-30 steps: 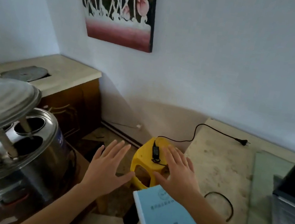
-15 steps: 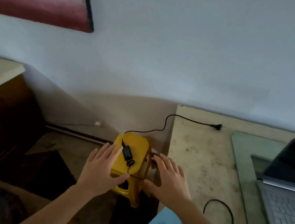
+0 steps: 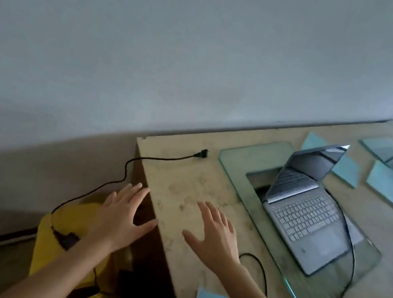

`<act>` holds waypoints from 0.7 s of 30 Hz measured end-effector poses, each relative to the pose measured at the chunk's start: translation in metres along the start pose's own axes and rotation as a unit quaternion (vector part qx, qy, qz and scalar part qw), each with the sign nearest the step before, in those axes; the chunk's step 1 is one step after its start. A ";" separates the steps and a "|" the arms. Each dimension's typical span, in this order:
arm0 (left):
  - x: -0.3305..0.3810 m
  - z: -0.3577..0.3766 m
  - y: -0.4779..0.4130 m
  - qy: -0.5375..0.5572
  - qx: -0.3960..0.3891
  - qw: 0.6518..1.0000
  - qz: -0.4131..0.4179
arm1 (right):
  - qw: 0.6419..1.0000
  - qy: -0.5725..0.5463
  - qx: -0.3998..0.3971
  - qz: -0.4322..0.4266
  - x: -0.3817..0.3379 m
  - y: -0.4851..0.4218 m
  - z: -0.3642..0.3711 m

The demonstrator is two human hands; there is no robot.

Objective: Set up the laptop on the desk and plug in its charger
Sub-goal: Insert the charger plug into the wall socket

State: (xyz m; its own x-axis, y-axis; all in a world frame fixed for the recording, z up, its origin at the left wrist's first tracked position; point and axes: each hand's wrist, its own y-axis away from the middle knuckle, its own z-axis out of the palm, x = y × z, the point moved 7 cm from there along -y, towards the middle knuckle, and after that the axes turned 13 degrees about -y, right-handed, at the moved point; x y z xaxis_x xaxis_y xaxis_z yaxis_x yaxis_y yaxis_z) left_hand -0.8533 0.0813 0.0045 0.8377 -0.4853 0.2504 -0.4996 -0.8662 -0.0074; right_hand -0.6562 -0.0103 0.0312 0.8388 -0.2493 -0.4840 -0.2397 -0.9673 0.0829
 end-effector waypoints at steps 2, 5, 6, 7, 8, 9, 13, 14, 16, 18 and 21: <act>0.018 0.005 -0.034 0.004 -0.010 0.999 0.031 | 0.999 0.000 0.015 0.031 0.018 -0.007 -0.008; 0.041 0.013 -0.086 0.009 -0.007 0.998 0.062 | 0.997 -0.010 0.041 0.066 0.045 -0.022 -0.012; 0.046 0.017 -0.103 0.019 -0.009 0.998 0.064 | 0.996 -0.016 0.047 0.078 0.053 -0.031 -0.012; 0.050 0.023 -0.119 0.033 -0.013 0.997 0.062 | 0.995 -0.022 0.050 0.088 0.061 -0.040 -0.009; 0.053 0.028 -0.135 0.048 -0.017 0.997 0.060 | 0.994 -0.028 0.051 0.096 0.067 -0.051 -0.006; 0.055 0.034 -0.151 0.059 -0.017 0.996 0.062 | 0.993 -0.035 0.051 0.103 0.073 -0.062 -0.002; 0.060 0.052 -0.219 0.042 -0.009 0.997 0.063 | 0.989 -0.070 0.046 0.124 0.089 -0.110 0.016; 0.060 0.056 -0.237 0.050 -0.006 0.997 0.050 | 0.988 -0.078 0.045 0.129 0.091 -0.121 0.020; 0.063 0.063 -0.266 0.081 -0.003 0.996 0.026 | 0.984 -0.094 0.043 0.145 0.097 -0.138 0.027; 0.069 0.074 -0.288 0.105 -0.015 0.994 0.004 | 0.979 -0.112 0.043 0.163 0.102 -0.149 0.032; 0.076 0.093 -0.308 0.120 -0.038 0.992 -0.018 | 0.974 -0.122 0.043 0.188 0.111 -0.156 0.039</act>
State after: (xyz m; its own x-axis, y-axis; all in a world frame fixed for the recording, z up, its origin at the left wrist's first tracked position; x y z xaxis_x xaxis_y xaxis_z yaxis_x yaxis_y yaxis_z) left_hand -0.6150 0.3005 -0.0639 0.7837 -0.4038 0.4720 -0.4926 -0.8669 0.0762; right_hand -0.5449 0.1144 -0.0695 0.5463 -0.5559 -0.6266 -0.5561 -0.8001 0.2250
